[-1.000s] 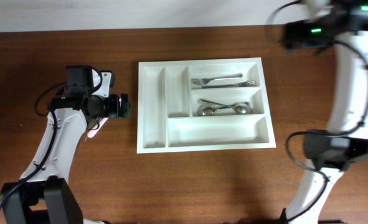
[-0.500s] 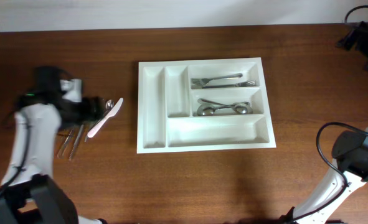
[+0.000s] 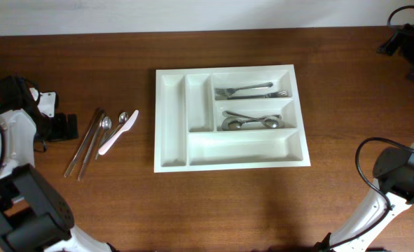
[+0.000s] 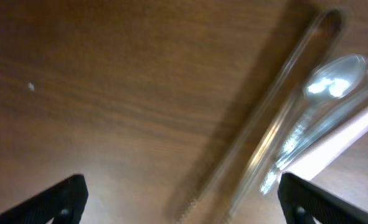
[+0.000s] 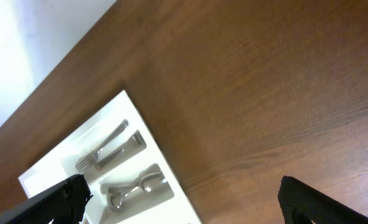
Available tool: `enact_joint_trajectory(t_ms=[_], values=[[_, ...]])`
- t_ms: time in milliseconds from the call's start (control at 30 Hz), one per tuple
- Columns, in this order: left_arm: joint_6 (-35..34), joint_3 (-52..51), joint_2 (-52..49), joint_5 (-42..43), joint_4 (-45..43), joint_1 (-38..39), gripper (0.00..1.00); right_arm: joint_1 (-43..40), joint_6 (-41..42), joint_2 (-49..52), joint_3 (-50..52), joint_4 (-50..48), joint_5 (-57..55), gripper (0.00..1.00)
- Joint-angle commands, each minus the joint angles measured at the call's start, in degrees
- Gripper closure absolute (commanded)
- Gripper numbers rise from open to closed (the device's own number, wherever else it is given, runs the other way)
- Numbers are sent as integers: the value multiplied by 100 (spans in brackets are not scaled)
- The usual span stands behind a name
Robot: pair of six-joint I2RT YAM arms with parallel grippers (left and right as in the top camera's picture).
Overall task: Pack container
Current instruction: 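Move the right arm aside and lower the left gripper onto the tongs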
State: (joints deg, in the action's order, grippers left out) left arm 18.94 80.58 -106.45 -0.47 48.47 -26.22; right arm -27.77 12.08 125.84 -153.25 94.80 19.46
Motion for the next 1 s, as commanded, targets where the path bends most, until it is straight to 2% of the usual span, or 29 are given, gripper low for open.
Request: enact_joint_trajectory(t_ms=[0,233,400,467,500,900,967], values=[[289,52,-251,-210,-205,9,0,39,46,31,26,81,70,1],[1102,20,-503,-81,-225,131,3,39,46,31,26,127,70,1],[1416,9,-708,17,-210,208,7,39,44,31,26,133,68,1],[1626,9,-782,225,-195,225,11,39,46,31,26,146,68,1],[1690,9,-811,267,-195,229,16,39,44,31,26,146,68,1],[1731,9,-1189,267,-153,247,16,39,44,31,26,146,68,1],[1731,9,-1189,267,-136,278,22,39,44,31,26,144,68,1]])
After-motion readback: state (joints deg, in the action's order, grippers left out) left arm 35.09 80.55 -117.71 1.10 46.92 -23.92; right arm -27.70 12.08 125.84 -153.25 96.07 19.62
